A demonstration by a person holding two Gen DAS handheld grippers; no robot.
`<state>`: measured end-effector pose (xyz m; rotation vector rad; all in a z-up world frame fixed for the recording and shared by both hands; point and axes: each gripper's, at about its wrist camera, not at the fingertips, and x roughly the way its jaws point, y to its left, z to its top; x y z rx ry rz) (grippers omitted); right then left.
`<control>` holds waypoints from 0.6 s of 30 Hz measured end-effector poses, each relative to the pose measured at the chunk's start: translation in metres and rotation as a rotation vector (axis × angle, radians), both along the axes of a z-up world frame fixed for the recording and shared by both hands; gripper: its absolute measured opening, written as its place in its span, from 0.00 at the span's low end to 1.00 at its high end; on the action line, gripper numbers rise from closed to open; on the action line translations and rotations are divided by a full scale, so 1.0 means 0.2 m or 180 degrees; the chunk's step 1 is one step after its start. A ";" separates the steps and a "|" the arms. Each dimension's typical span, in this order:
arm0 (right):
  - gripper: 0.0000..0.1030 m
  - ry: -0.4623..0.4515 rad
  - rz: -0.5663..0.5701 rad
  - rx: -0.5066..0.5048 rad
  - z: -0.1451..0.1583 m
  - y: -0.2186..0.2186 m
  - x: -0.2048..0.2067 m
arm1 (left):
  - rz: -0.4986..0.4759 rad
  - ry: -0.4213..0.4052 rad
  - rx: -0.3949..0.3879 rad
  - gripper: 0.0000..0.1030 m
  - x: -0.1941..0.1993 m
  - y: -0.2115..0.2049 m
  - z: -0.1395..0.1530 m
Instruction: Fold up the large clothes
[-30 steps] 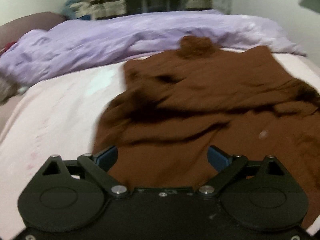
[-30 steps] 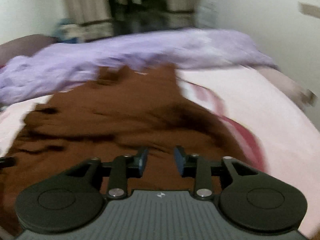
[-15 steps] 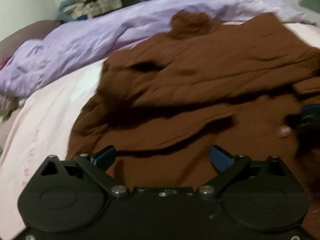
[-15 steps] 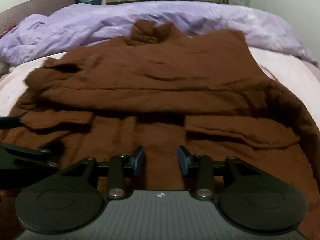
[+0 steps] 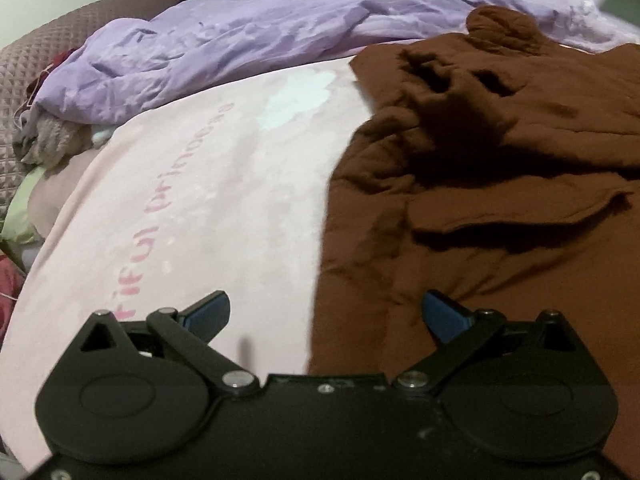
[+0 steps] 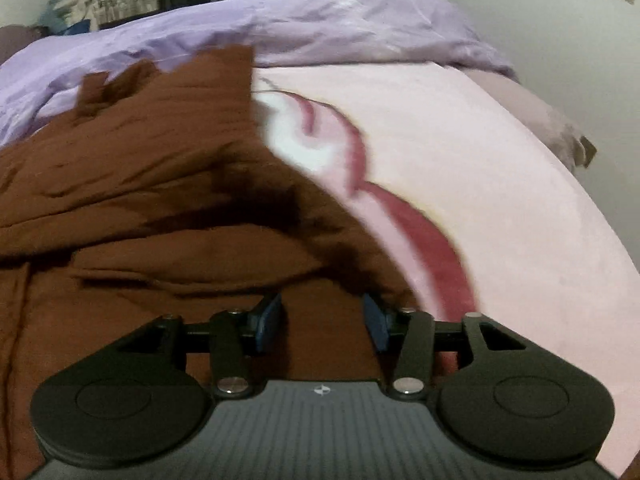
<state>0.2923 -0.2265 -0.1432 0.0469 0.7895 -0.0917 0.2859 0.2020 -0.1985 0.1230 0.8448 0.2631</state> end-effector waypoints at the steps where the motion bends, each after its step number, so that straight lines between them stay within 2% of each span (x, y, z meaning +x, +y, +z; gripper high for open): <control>1: 0.42 0.0012 0.0031 0.0128 0.00 -0.05 -0.01 | 0.0009 0.0005 0.0023 1.00 -0.01 0.01 0.00; 3: 0.40 0.0020 0.0048 0.0325 0.01 -0.13 -0.03 | 0.0023 0.0009 0.0071 1.00 -0.02 0.01 0.01; 6: 0.44 -0.0054 0.0089 0.0234 0.07 -0.12 -0.12 | 0.0031 -0.0013 0.0145 1.00 -0.07 0.01 0.04; 8: 0.58 -0.0115 0.0148 0.0048 0.11 -0.08 -0.20 | 0.0016 0.0014 0.0169 1.00 -0.14 0.01 0.07; 9: 0.71 -0.0133 0.0165 -0.0064 0.14 -0.07 -0.22 | 0.0006 0.0036 0.0164 1.00 -0.17 0.01 0.07; 10: 0.76 -0.0171 0.0179 -0.0205 0.16 -0.07 -0.25 | -0.0019 0.0066 0.0148 1.00 -0.21 0.01 0.08; 12: 0.77 -0.0242 0.0220 -0.0348 0.20 -0.07 -0.34 | -0.0035 0.0105 0.0108 1.00 -0.29 0.01 0.07; 15: 0.77 -0.0214 0.0225 -0.0337 0.21 -0.12 -0.45 | 0.0018 0.0139 0.0027 1.00 -0.41 0.04 0.07; 18: 0.81 -0.0131 0.0272 -0.0335 0.18 -0.17 -0.51 | 0.0095 0.0146 -0.0267 1.00 -0.52 0.08 0.07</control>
